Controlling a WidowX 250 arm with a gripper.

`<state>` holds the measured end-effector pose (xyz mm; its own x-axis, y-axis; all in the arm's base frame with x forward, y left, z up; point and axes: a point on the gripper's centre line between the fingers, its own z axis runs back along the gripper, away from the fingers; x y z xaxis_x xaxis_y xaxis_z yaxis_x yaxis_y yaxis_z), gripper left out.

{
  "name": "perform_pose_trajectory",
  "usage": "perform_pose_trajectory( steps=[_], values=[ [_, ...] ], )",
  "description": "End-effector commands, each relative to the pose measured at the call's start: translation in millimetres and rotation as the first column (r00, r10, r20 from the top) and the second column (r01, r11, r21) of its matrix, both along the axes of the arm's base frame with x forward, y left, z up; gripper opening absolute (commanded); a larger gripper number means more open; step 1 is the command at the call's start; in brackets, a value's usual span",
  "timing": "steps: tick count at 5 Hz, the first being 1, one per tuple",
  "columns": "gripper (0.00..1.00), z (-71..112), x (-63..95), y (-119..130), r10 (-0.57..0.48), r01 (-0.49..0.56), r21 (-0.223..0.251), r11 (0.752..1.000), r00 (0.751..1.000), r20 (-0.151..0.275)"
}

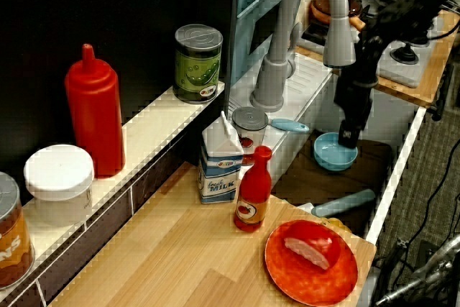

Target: Lift bowl

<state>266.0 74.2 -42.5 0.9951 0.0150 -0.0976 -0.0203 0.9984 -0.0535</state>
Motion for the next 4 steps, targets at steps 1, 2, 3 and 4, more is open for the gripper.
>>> perform_pose_trajectory(
  steps=[1,2,3,4],
  values=[
    [1.00,-18.0,12.7,23.7,0.065,-0.065,0.000,0.998,0.998,0.017],
    [1.00,-25.0,17.1,24.6,0.086,-0.086,0.003,0.996,0.996,0.028],
    [1.00,-31.0,18.0,23.3,0.132,-0.132,-0.003,0.991,0.990,0.047],
    [1.00,-32.8,12.2,11.1,0.164,-0.164,0.000,0.986,0.982,0.093]
  ],
)
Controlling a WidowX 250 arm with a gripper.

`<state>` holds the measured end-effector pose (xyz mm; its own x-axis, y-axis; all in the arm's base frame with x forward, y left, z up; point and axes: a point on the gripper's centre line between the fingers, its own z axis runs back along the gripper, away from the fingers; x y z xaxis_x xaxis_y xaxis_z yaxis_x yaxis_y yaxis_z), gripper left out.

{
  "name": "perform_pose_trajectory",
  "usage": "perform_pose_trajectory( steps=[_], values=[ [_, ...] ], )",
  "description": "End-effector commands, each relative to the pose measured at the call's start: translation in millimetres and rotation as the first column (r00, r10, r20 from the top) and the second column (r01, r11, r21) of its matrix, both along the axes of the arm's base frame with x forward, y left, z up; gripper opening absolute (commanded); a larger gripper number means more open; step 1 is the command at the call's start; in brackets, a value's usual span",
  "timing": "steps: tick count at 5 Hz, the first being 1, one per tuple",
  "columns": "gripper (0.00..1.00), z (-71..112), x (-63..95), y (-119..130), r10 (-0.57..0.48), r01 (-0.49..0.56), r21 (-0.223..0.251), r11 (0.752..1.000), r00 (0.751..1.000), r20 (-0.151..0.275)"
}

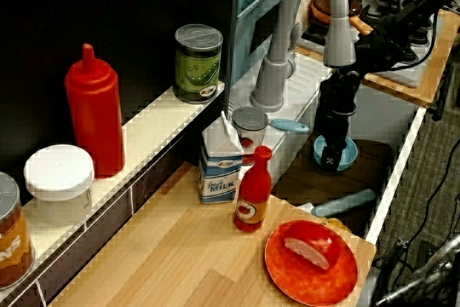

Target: Lift bowl

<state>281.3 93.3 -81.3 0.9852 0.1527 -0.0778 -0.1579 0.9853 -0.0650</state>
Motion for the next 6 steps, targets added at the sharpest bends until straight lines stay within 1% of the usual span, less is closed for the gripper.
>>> perform_pose_trajectory(
  steps=[1,2,3,4,6],
  values=[
    [1.00,3.9,-7.9,-13.1,0.033,-0.034,0.019,0.999,0.996,0.082],
    [1.00,1.5,-11.1,-14.8,0.043,-0.044,0.009,0.999,0.995,0.089],
    [1.00,-2.4,-11.8,-18.4,0.052,-0.053,0.003,0.999,0.995,0.087],
    [1.00,-10.7,-9.8,-21.0,0.071,-0.071,-0.006,0.997,0.995,0.076],
    [1.00,-24.5,2.9,-22.4,0.104,-0.104,-0.009,0.995,0.993,0.055]
  ],
)
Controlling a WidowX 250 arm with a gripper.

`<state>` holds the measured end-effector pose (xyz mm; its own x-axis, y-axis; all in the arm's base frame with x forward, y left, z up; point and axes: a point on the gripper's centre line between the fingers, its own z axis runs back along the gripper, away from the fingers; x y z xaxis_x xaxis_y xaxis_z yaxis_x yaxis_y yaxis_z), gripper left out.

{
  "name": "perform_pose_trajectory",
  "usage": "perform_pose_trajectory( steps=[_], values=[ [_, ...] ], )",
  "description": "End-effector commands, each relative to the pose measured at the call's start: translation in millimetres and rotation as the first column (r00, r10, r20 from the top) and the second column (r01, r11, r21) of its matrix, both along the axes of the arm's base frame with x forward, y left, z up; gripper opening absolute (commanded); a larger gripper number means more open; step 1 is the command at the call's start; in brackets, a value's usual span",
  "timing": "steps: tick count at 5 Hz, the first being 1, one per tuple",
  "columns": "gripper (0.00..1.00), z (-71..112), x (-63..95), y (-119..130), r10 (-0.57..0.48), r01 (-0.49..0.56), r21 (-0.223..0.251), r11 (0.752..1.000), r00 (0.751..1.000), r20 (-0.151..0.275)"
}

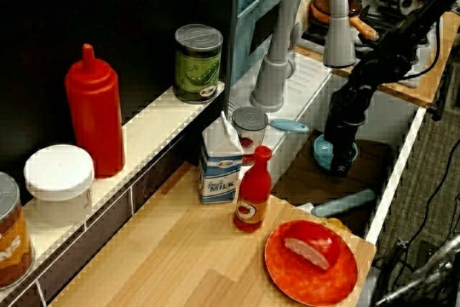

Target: Lift bowl

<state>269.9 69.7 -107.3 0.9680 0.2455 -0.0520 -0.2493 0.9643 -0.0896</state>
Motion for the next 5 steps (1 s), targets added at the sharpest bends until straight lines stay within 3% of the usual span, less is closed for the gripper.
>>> perform_pose_trajectory(
  steps=[1,2,5],
  values=[
    [1.00,-10.4,21.4,2.3,0.015,-0.016,0.037,0.999,1.000,0.019],
    [0.00,-20.2,22.5,2.0,0.023,-0.024,0.054,0.998,1.000,0.011],
    [0.00,-12.0,16.4,8.6,-0.023,0.023,0.021,1.000,1.000,-0.013]
  ],
)
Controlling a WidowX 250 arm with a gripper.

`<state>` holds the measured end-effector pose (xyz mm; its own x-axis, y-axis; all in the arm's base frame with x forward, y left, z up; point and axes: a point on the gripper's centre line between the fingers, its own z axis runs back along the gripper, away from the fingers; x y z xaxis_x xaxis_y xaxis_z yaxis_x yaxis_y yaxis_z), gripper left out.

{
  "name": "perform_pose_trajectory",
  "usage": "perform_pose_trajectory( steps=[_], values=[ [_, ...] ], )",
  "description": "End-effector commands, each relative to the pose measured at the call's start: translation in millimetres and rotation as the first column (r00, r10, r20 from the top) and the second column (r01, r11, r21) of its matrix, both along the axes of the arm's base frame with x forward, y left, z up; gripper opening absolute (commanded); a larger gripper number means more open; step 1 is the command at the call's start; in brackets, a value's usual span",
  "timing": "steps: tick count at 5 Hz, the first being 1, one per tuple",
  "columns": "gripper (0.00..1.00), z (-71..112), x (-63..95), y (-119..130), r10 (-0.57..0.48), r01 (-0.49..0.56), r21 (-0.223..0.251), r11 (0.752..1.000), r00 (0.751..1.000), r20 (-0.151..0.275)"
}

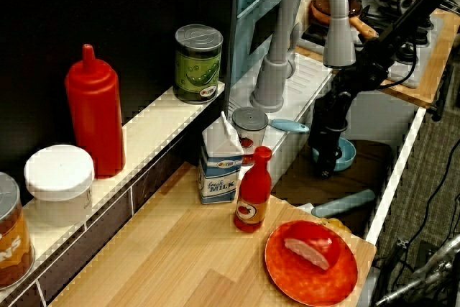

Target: Lift bowl

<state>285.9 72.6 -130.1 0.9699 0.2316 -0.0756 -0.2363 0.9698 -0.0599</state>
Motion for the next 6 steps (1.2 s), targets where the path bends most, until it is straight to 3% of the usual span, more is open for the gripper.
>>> perform_pose_trajectory(
  steps=[1,4,6],
  values=[
    [0.00,12.9,-1.3,14.2,-0.009,0.009,-0.016,1.000,1.000,-0.015],
    [0.00,15.6,-7.1,22.6,-0.037,0.037,-0.021,0.999,0.999,-0.031],
    [0.00,70.9,-9.0,3.7,-0.136,0.132,-0.094,0.987,0.990,-0.037]
  ],
)
